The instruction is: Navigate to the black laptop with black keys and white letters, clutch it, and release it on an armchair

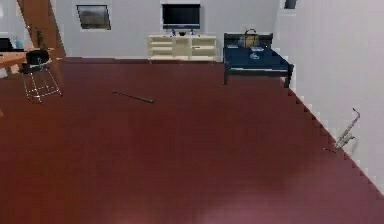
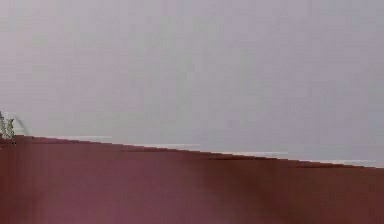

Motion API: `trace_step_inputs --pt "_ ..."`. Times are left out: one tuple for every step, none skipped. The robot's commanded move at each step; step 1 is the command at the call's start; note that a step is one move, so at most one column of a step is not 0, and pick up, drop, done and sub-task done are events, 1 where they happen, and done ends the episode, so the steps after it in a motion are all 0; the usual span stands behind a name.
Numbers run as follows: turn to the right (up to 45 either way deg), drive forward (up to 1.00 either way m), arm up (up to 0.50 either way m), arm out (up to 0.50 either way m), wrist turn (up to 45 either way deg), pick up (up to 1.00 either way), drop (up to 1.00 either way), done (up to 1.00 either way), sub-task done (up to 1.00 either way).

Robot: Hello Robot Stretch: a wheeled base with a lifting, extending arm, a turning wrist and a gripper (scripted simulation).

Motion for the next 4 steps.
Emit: trace_step_inputs --pt "0.0 1.00 0.00 0.00 0.0 0.00 0.00 0.00 0.00" --pt "0.0 1.00 0.00 0.00 0.0 0.00 0.00 0.00 0.00" --pt "-3.0 0.00 0.00 0.00 0.0 0.00 0.00 0.00 0.00" --pt "0.0 1.00 0.00 0.00 0.0 0.00 0.00 0.00 0.00"
